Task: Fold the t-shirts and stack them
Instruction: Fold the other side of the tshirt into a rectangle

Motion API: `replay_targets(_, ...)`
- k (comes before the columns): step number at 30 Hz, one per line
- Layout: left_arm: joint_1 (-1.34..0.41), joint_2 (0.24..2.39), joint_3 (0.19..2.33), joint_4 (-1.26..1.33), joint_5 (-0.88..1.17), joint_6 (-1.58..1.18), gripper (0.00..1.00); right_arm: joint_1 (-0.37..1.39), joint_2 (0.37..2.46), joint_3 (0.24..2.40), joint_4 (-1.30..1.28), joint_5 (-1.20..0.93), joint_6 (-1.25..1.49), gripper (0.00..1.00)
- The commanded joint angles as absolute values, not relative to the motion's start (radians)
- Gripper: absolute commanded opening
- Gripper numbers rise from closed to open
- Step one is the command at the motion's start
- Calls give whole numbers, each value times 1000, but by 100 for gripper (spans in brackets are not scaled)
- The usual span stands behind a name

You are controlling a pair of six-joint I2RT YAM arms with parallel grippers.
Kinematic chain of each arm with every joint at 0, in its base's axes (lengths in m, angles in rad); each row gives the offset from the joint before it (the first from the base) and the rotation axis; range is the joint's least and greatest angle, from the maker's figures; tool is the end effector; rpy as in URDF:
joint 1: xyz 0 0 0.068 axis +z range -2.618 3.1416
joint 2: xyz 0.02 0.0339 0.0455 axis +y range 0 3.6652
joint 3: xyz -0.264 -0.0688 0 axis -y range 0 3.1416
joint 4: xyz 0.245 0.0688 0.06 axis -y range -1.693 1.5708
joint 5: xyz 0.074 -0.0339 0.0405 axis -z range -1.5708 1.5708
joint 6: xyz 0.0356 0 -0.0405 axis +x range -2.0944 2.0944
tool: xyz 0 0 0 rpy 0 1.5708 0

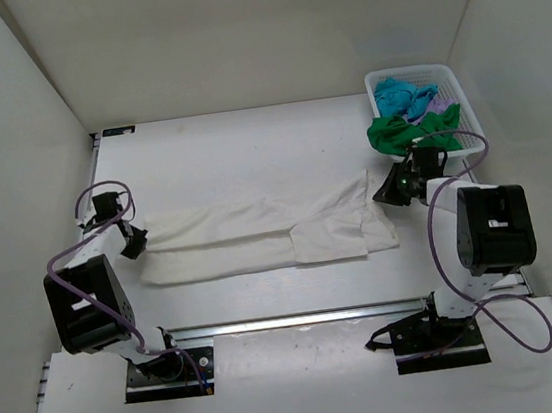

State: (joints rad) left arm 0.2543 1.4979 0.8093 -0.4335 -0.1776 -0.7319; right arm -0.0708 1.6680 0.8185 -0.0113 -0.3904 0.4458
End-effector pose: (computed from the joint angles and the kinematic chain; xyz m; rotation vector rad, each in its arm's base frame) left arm 0.2649 0.0754 0.1692 -1.3085 2.3207 0.0867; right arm 0.3223 -0.0093 0.1508 0.4504 2.4051 0.6427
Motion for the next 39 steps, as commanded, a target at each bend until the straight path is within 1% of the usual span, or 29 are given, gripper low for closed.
replay_targets(1, 271, 1488, 844, -428, -213, -718, 3, -98, 1579, 775, -30, -359, 439, 0)
replay_targets(4, 259, 1503, 854, -430, -218, -709, 3, -113, 1539, 724, -11, -386, 436, 0)
replay_targets(5, 262, 1509, 857, -430, -221, -701, 6, -112, 1540, 730, -12, -400, 428, 7)
replay_targets(6, 256, 1506, 850, -425, -210, -709, 11, -104, 1546, 745, -24, -420, 423, 19)
replay_targets(7, 259, 1506, 853, -422, -209, -716, 15, -86, 1566, 777, -31, -431, 410, 24)
replay_targets(8, 256, 1505, 850, -423, -210, -715, 23, -80, 1566, 791, -41, -443, 396, 26)
replay_targets(9, 267, 1502, 854, -426, -209, -722, 33, -68, 1578, 817, -51, -442, 387, 26)
replay_targets(10, 259, 1491, 853, -439, -215, -730, 46, -60, 1594, 837, -55, -430, 388, 26)
replay_targets(11, 250, 1476, 870, -443, -224, -729, 54, -54, 1604, 847, -57, -433, 393, 26)
replay_targets(13, 226, 1454, 897, -462, -254, -719, 61, -57, 1626, 871, -46, -431, 397, 26)
replay_targets(17, 172, 1434, 995, -474, -307, -707, 60, -52, 1695, 928, -32, -434, 399, 26)
replay_targets(23, 207, 1574, 1080, -465, -160, -744, 61, -46, 1756, 946, -6, -449, 420, 26)
replay_targets(29, 273, 1638, 1051, -422, -135, -703, 61, -14, 1755, 934, 17, -442, 419, 27)
replay_targets(34, 270, 1709, 1063, -362, -36, -702, 61, -17, 1770, 951, 14, -460, 425, 26)
replay_targets(38, 253, 1746, 1092, -318, -11, -716, 59, -25, 1761, 948, 5, -462, 427, 25)
replay_targets(39, 253, 1756, 1092, -310, -9, -721, 55, -25, 1756, 953, 3, -457, 423, 25)
